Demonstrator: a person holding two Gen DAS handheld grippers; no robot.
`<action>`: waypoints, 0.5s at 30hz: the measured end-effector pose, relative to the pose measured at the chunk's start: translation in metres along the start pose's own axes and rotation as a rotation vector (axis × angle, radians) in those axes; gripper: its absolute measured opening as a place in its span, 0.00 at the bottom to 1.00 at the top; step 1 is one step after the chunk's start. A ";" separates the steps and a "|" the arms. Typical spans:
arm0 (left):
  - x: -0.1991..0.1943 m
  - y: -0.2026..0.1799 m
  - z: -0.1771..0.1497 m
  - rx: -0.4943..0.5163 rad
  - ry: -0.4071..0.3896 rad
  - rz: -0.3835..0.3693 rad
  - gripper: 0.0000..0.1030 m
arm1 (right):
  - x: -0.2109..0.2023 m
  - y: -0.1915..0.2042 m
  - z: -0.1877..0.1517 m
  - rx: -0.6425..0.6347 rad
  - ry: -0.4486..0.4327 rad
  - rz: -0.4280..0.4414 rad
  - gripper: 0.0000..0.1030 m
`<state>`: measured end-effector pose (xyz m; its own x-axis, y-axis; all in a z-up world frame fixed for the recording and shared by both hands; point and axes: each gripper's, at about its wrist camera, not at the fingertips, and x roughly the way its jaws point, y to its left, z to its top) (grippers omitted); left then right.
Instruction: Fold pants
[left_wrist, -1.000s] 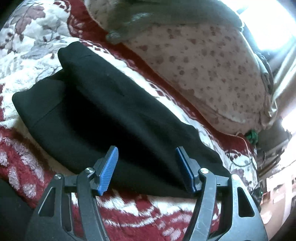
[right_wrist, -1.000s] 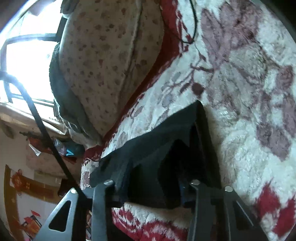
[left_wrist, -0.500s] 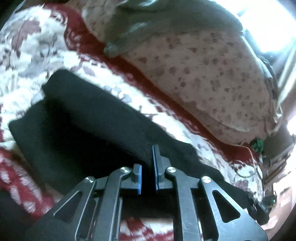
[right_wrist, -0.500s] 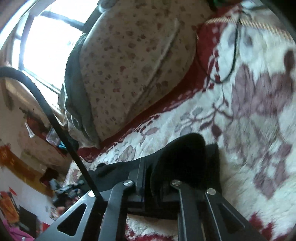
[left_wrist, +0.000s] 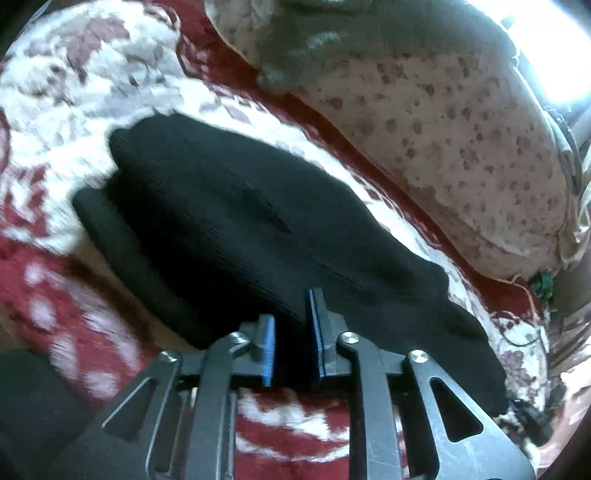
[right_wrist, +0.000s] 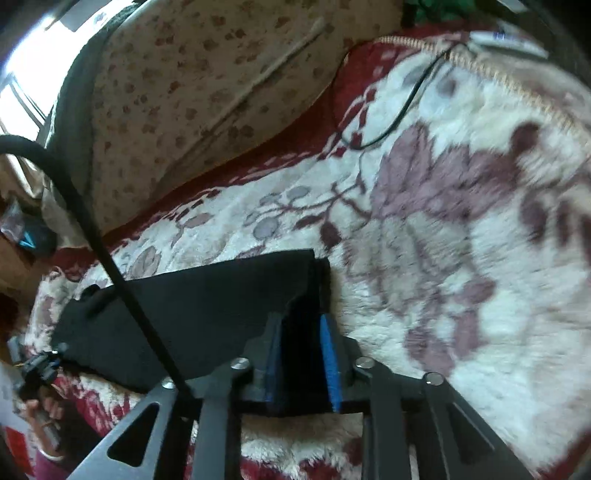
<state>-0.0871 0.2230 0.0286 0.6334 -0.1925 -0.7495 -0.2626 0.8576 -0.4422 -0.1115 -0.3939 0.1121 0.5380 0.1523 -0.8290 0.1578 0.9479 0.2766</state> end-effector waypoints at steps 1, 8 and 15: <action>-0.006 0.001 0.003 0.003 -0.017 0.010 0.18 | -0.005 0.004 0.001 -0.007 -0.009 0.007 0.22; -0.036 0.037 0.018 -0.059 -0.071 0.037 0.18 | -0.024 0.074 -0.002 -0.166 -0.086 0.299 0.45; -0.042 0.052 0.021 -0.148 -0.087 -0.024 0.51 | 0.031 0.204 -0.034 -0.385 0.033 0.596 0.46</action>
<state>-0.1123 0.2855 0.0477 0.7000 -0.1644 -0.6950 -0.3470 0.7722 -0.5322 -0.0903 -0.1859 0.1263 0.4154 0.6784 -0.6060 -0.4631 0.7311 0.5010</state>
